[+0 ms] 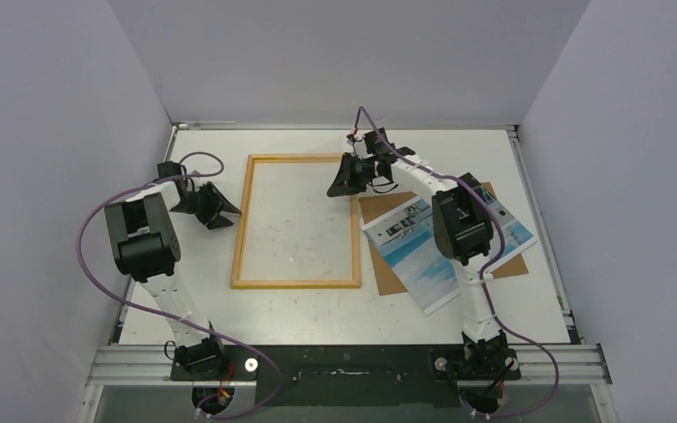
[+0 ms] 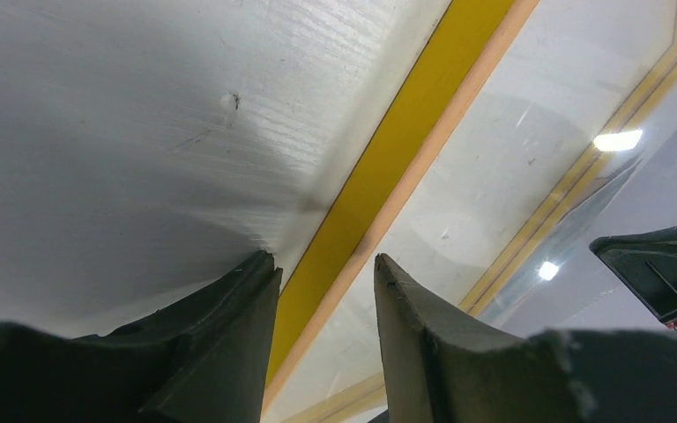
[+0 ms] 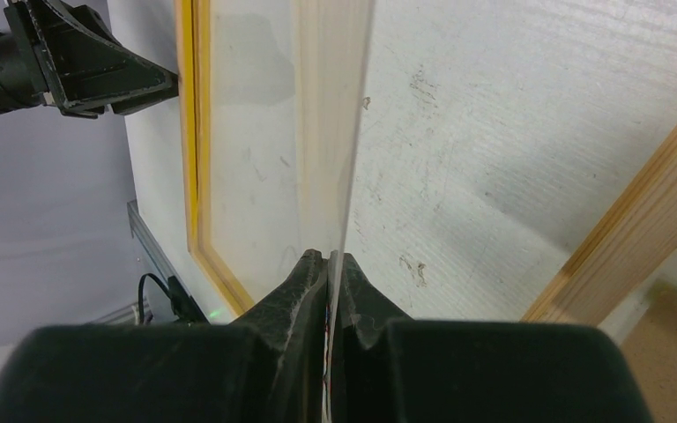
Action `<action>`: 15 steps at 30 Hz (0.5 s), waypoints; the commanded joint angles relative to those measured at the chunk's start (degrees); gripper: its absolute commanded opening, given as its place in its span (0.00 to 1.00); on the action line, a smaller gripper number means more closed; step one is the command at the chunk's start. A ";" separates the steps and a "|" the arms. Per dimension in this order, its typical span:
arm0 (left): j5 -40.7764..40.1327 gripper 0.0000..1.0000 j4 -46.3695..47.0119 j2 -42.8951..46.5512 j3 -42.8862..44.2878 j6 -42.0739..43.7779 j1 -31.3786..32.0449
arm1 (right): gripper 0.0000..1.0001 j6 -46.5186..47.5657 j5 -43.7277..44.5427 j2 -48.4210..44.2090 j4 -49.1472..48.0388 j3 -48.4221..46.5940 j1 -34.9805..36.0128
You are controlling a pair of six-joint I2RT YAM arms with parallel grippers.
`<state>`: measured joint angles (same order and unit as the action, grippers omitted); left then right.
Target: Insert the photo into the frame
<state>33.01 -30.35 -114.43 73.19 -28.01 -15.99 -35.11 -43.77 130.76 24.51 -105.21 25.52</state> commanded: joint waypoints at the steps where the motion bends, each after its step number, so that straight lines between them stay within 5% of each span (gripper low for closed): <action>1: 1.35 0.41 0.20 -0.93 2.38 1.24 0.64 | 0.00 1.89 -0.62 -0.71 -0.38 -3.38 -0.07; 9: 1.22 0.41 -0.13 -1.65 2.92 1.30 0.96 | 0.00 -0.16 -2.35 -1.86 -4.48 -1.86 0.09; 15: -4.48 0.32 -3.46 -2.08 4.34 3.00 1.70 | 0.00 -11.26 -2.29 -1.68 -7.04 -2.38 0.07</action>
<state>31.88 -31.73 -115.46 74.48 -27.57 -14.96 -39.16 -45.30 130.78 22.92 -106.08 25.52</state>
